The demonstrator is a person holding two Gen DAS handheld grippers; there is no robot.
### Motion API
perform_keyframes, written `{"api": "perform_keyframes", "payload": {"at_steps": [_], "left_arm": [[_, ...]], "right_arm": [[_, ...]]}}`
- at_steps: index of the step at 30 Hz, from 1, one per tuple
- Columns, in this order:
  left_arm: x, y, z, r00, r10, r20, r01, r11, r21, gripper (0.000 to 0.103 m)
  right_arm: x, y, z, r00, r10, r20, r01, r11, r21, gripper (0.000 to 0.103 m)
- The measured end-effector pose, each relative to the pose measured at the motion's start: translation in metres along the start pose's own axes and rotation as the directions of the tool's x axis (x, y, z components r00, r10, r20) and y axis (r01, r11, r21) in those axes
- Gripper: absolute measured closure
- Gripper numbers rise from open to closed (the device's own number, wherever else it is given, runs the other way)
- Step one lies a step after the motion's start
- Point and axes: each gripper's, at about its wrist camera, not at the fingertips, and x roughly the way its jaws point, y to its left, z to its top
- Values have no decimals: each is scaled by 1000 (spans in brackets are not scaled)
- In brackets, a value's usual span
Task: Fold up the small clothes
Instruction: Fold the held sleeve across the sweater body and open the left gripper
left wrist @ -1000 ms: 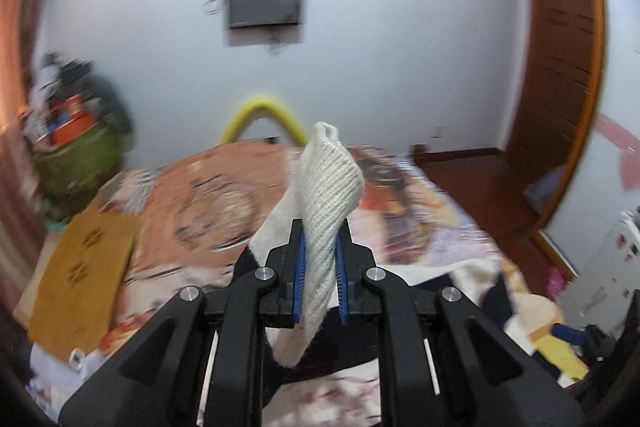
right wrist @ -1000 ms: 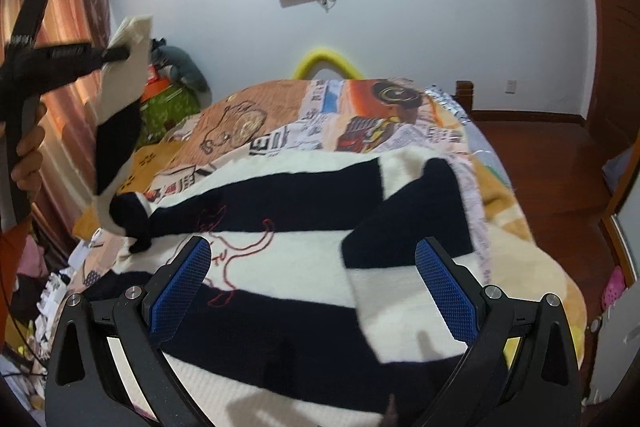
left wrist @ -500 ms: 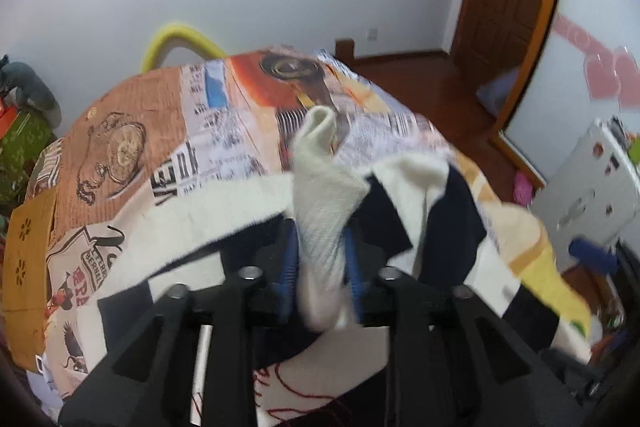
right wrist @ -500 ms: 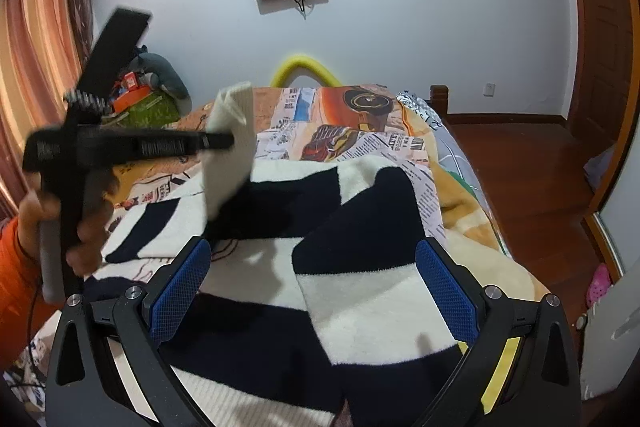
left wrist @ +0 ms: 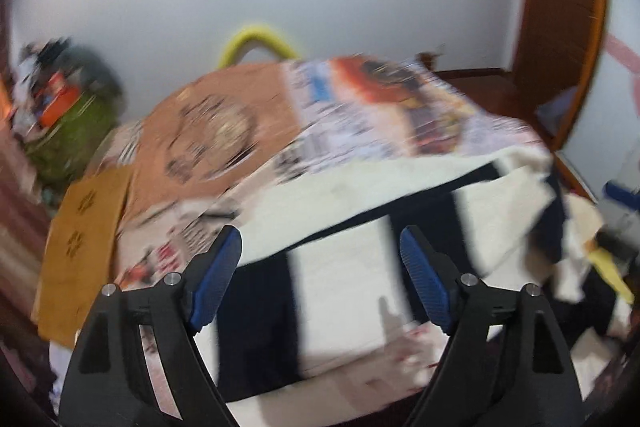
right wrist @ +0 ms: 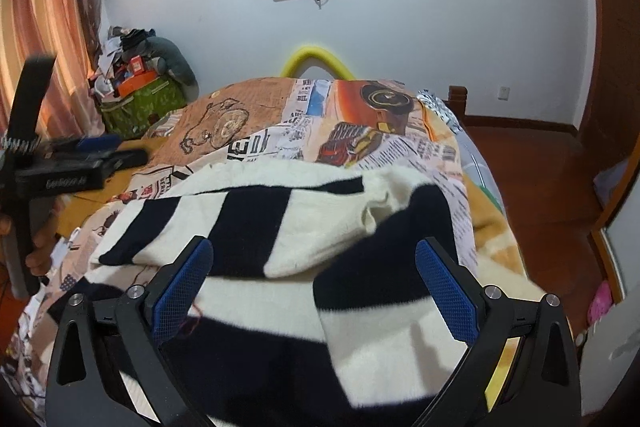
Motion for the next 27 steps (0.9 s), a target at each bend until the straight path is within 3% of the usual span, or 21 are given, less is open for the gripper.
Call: {"api": "perform_keyframes", "payload": {"at_steps": [4, 7, 10, 12, 15, 19, 21, 23, 27], "left_arm": [[31, 48, -29, 991, 88, -102, -95, 993, -67, 22], [57, 78, -58, 975, 91, -202, -118, 985, -128, 22], [77, 95, -83, 957, 88, -276, -136, 977, -161, 22], [91, 106, -100, 945, 55, -323, -126, 971, -205, 22], [90, 117, -111, 949, 17, -314, -106, 957, -270, 19], [92, 126, -114, 946, 57, -318, -150, 949, -276, 18], [93, 132, -117, 943, 84, -321, -180, 942, -284, 18], [96, 136, -116, 941, 100, -324, -199, 936, -289, 18], [97, 138, -116, 916, 240, -323, -311, 931, -189, 15]], "right_arm": [[23, -2, 11, 997, 48, -59, -46, 998, 37, 13], [42, -1, 4, 982, 144, -126, -130, 985, 110, 15], [60, 5, -13, 963, 182, -200, -157, 978, 138, 15], [70, 4, -23, 962, 138, -237, -113, 987, 119, 17], [77, -6, -28, 965, 25, -261, -8, 998, 67, 19], [72, -34, -29, 960, -42, -275, 66, 995, 77, 24], [66, -48, -31, 956, -69, -284, 96, 992, 80, 36], [60, -59, -34, 952, -109, -286, 133, 989, 66, 37], [49, -72, -37, 938, -178, -299, 196, 980, 32, 36]]}}
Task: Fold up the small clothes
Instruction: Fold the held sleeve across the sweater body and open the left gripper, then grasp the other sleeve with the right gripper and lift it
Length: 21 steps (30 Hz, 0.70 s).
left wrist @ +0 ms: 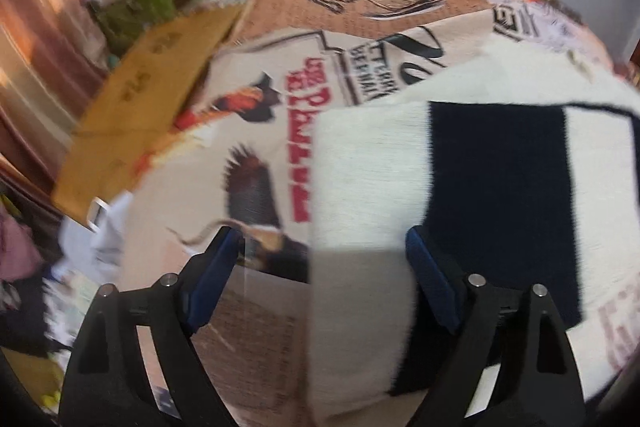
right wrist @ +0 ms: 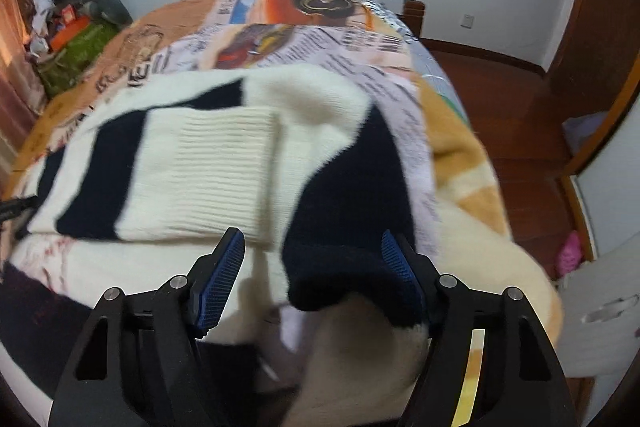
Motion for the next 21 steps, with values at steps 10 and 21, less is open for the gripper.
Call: {"api": "perform_keyframes", "payload": {"at_steps": [10, 21], "left_arm": [[-8, 11, 5, 998, 57, 5, -57, 998, 17, 17], [-99, -7, 14, 979, -125, 161, 131, 991, -29, 18]], "right_arm": [[-46, -34, -14, 996, 63, 59, -67, 996, 64, 34], [-56, -78, -23, 994, 52, 94, -71, 976, 206, 34]]}}
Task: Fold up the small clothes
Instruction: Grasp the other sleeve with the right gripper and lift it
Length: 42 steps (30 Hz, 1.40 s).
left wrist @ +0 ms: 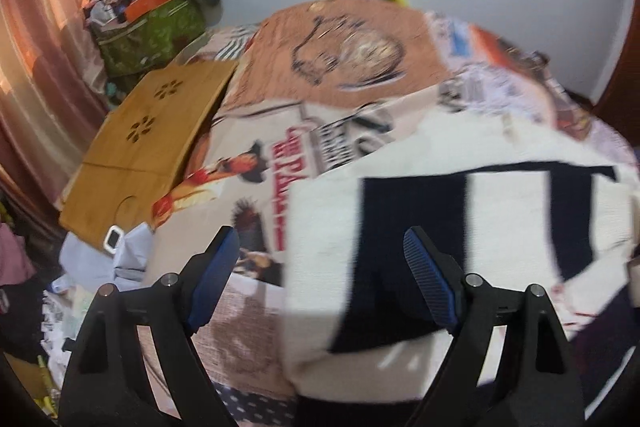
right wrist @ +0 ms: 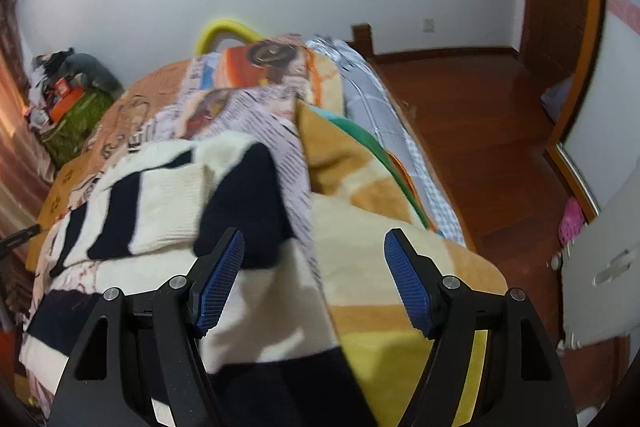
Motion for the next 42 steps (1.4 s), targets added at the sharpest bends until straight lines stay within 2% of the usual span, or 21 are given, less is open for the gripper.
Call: {"api": "perform_keyframes", "payload": {"at_steps": [4, 8, 10, 11, 12, 13, 14, 15, 17, 20, 23, 26, 29, 31, 34, 35, 36, 37, 38, 39, 42], "left_arm": [[-18, -27, -4, 999, -47, 24, 46, 998, 48, 18], [-26, -48, -13, 996, -91, 19, 90, 993, 74, 18], [-29, -55, -17, 994, -106, 15, 104, 991, 82, 18], [-30, -58, -19, 994, -108, 16, 106, 990, 88, 18], [-31, -63, -21, 994, -106, 19, 103, 989, 103, 18], [-31, -65, -22, 995, -101, 23, 98, 989, 111, 18], [-32, -68, -24, 995, -94, 29, 90, 988, 122, 18], [-34, -71, -25, 995, -89, 36, 83, 988, 133, 18], [-37, -72, -27, 995, -93, 42, 85, 986, 146, 18], [-42, -73, -28, 995, -80, 64, 69, 983, 168, 18], [-45, -68, -28, 994, -70, 81, 56, 984, 171, 18], [-47, -60, -29, 993, -82, 88, 68, 987, 146, 18], [-49, -52, -31, 991, -84, 100, 71, 990, 125, 18], [-48, -49, -32, 991, -86, 102, 74, 990, 117, 18], [-46, -44, -35, 992, -85, 96, 74, 992, 104, 18], [-45, -42, -37, 992, -83, 92, 74, 992, 101, 18], [-44, -41, -38, 993, -84, 88, 75, 992, 99, 18], [-43, -39, -40, 993, -86, 83, 78, 992, 94, 18], [-42, -36, -42, 993, -92, 74, 85, 992, 88, 18], [-42, -35, -44, 993, -96, 69, 90, 992, 85, 18], [-41, -32, -52, 994, -98, 53, 94, 993, 78, 18]], "right_arm": [[24, -2, -27, 996, 17, -92, -18, 1000, -10, 34], [50, -2, -55, 980, 41, -192, -45, 999, -17, 34], [52, 1, -58, 982, 36, -183, -43, 998, -34, 34], [52, 3, -58, 982, 44, -184, -53, 998, -41, 39], [51, 5, -57, 981, 64, -184, -74, 996, -46, 52], [50, 6, -57, 980, 81, -183, -92, 995, -50, 59], [49, 7, -57, 978, 93, -185, -104, 993, -53, 72], [48, 8, -57, 978, 95, -184, -107, 993, -57, 81], [43, 5, -57, 979, 106, -172, -117, 992, -51, 89], [32, -1, -50, 980, 150, -128, -152, 988, -4, 96], [9, 6, -35, 988, 143, -55, -145, 989, -33, 96], [-18, 18, -11, 986, 160, 35, -158, 985, -67, 99], [-39, 30, 8, 977, 184, 103, -173, 979, -109, 99], [-49, 43, 23, 974, 175, 145, -152, 975, -161, 99], [-46, 44, 20, 981, 131, 144, -108, 982, -158, 98], [-38, 39, 15, 987, 111, 113, -95, 986, -140, 90], [-34, 36, 7, 991, 97, 93, -85, 988, -125, 75], [-26, 28, -4, 995, 76, 62, -70, 993, -100, 65], [-22, 23, -11, 997, 62, 40, -58, 995, -79, 51], [-14, 16, -21, 999, 48, 9, -48, 997, -55, 48], [12, -11, -56, 992, 25, -127, -22, 1000, 21, 48]]}}
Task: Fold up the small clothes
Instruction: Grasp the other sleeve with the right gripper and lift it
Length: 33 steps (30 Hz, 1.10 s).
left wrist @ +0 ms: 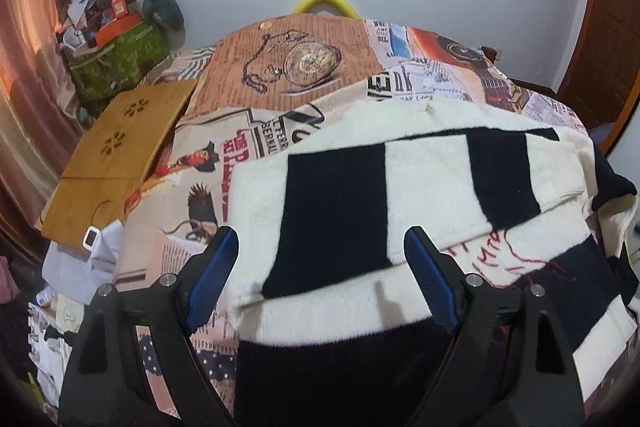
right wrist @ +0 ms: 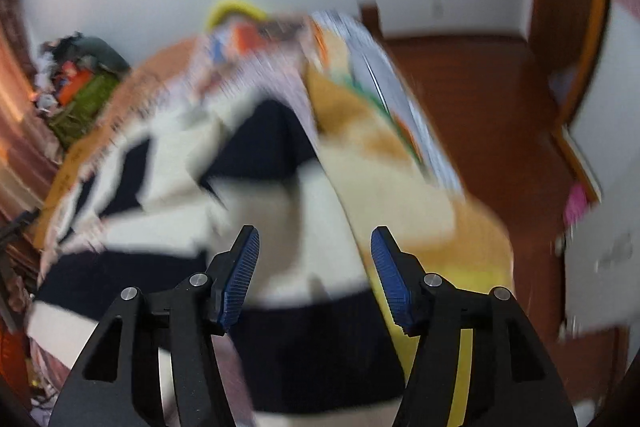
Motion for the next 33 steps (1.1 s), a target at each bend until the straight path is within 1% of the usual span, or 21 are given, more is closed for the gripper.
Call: {"api": "perform_keyframes", "payload": {"at_steps": [2, 4, 7, 8, 10, 11, 12, 14, 15, 16, 18, 22, 25, 28, 31, 33], "left_arm": [[0, 0, -3, 1000, 0, -9, 0, 1000, -3, 18], [0, 0, -6, 1000, -1, -15, 1, 1000, -6, 18], [-1, -3, -8, 1000, -4, -22, 3, 1000, -15, 18], [-1, -4, -9, 1000, -10, -25, 9, 1000, -20, 18], [-2, -7, -10, 999, -24, -27, 23, 999, -29, 18], [-3, -10, -10, 999, -30, -26, 29, 999, -29, 18], [-4, -13, -11, 999, -35, -24, 34, 999, -25, 18], [-7, -18, -12, 999, -37, -20, 37, 999, -8, 18], [-9, -20, -11, 999, -33, -15, 33, 999, 2, 18], [-10, -22, -11, 999, -31, -11, 31, 999, 9, 18], [-14, -25, -10, 1000, -24, 2, 24, 999, 25, 18], [-19, -23, -8, 999, -35, 19, 34, 999, 16, 18], [-19, -18, -8, 999, -41, 24, 41, 999, -5, 18], [-20, -12, -11, 999, -44, 26, 44, 999, -18, 18], [-20, -5, -14, 999, -38, 29, 39, 999, -29, 18], [-20, 0, -16, 999, -39, 30, 40, 999, -35, 18]], "right_arm": [[17, -13, -19, 997, 7, -81, -4, 999, 43, 48], [26, -22, -33, 992, 22, -123, -15, 998, 60, 48], [26, -23, -42, 995, 44, -95, -39, 997, 61, 46], [28, -22, -42, 995, 43, -94, -37, 997, 60, 48], [32, -18, -42, 996, 35, -87, -32, 999, 37, 54], [33, -17, -43, 996, 31, -79, -29, 999, 32, 63], [32, -18, -43, 997, 36, -72, -34, 999, 36, 76], [22, -20, -41, 995, 80, -67, -76, 995, 58, 93], [17, -20, -40, 994, 98, -53, -94, 993, 65, 93], [13, -16, -37, 995, 97, -37, -95, 994, 53, 94], [-5, -6, -27, 995, 102, 19, -103, 995, 18, 94], [-43, 15, 3, 979, 143, 142, -139, 989, -42, 94], [-69, 42, 29, 959, 189, 212, -169, 979, -112, 94], [-89, 74, 54, 935, 243, 258, -194, 960, -204, 94], [-97, 113, 73, 910, 315, 267, -238, 928, -286, 94], [-98, 140, 83, 899, 351, 261, -254, 905, -340, 94]]}}
